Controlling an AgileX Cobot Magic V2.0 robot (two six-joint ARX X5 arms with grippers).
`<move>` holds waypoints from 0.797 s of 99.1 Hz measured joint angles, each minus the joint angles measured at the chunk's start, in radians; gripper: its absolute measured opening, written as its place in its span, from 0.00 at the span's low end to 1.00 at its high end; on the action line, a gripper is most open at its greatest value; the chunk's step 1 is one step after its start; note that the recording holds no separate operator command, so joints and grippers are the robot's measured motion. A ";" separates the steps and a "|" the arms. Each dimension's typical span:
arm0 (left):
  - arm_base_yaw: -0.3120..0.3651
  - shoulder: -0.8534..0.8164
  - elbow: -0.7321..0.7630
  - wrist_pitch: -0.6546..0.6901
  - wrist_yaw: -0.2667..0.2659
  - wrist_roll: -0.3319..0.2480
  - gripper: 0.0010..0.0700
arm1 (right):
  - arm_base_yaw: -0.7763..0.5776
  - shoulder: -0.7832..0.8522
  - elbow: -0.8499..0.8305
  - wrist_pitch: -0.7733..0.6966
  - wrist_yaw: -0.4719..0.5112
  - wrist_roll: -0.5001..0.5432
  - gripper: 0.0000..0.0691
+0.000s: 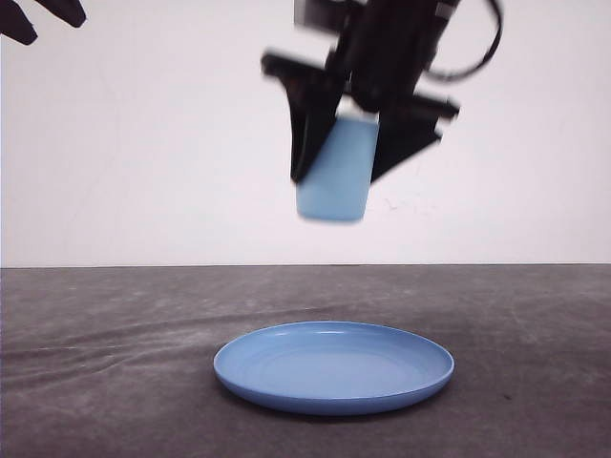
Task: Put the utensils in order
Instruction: 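Lift the cup with the right gripper, then move the cup over the blue plate and set it down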
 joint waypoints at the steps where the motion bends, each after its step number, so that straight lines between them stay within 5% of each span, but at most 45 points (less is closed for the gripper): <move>1: 0.000 0.000 0.000 0.000 0.000 0.000 0.39 | 0.004 -0.007 0.000 -0.005 0.000 -0.002 0.55; 32: 0.000 0.000 0.000 0.000 0.000 0.000 0.39 | 0.124 -0.081 -0.003 -0.133 0.053 -0.033 0.55; 79: 0.000 0.000 0.000 0.000 0.000 0.000 0.39 | 0.200 -0.077 -0.264 0.082 0.108 0.004 0.55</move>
